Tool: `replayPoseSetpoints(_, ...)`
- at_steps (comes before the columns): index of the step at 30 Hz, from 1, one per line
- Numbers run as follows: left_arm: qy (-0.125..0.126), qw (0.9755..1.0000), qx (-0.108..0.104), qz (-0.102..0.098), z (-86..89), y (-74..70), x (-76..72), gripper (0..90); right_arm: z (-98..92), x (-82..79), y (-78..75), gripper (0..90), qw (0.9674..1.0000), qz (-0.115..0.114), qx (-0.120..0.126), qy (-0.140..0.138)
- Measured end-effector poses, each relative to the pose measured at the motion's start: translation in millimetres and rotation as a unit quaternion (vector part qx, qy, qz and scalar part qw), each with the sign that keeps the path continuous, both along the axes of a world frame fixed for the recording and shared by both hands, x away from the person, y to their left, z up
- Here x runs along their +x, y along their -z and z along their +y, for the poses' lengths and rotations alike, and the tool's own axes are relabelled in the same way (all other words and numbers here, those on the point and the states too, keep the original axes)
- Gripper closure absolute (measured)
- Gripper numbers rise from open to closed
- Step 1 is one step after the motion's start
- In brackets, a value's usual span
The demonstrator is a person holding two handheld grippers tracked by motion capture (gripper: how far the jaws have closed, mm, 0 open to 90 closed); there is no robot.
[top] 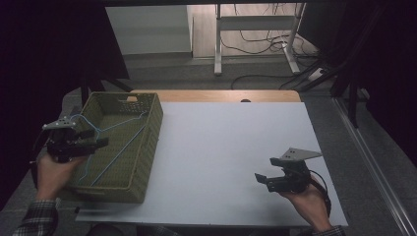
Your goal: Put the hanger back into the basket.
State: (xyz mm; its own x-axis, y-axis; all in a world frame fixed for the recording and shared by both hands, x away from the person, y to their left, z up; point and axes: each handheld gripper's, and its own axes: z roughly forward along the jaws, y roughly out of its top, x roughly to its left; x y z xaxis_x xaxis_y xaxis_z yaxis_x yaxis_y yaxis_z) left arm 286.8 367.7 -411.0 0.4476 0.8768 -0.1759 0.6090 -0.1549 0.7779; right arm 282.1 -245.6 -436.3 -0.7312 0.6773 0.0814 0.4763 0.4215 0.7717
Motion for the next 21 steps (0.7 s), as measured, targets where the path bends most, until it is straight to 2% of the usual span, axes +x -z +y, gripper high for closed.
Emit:
replayPoseSetpoints(2,0.003,1.0000,-0.006,-0.002,-3.0,-1.5,-2.7,16.8,-1.1,-1.2,-0.9,14.5,1.0000,-0.005,-0.003,0.007)
replayPoseSetpoints(4,0.017,0.9993,-0.028,-0.016,-15.0,-5.7,-11.4,15.3,-2.4,-3.7,-1.6,10.2,0.9998,-0.007,-0.009,0.017)
replayPoseSetpoints(10,0.051,0.9972,-0.044,-0.034,-40.1,-8.1,-25.2,11.6,-6.7,-10.0,-1.3,5.1,0.9996,-0.010,-0.013,0.025)
replayPoseSetpoints(12,0.065,0.9965,-0.032,-0.042,-58.1,-5.6,-33.3,9.6,-9.9,-14.0,-1.4,3.4,0.9996,-0.010,-0.008,0.025)
replayPoseSetpoints(15,0.079,0.9953,-0.027,-0.050,-74.3,-2.2,-40.7,8.5,-13.0,-17.5,-1.7,1.8,0.9997,-0.012,-0.003,0.022)
replayPoseSetpoints(18,0.090,0.9943,-0.025,-0.052,-84.2,1.8,-45.2,7.5,-14.7,-20.1,-1.6,1.2,0.9996,-0.013,-0.002,0.023)
replayPoseSetpoints(21,0.106,0.9932,-0.010,-0.048,-101.1,12.0,-54.4,4.9,-17.6,-25.2,0.2,0.0,0.9996,-0.018,-0.002,0.022)
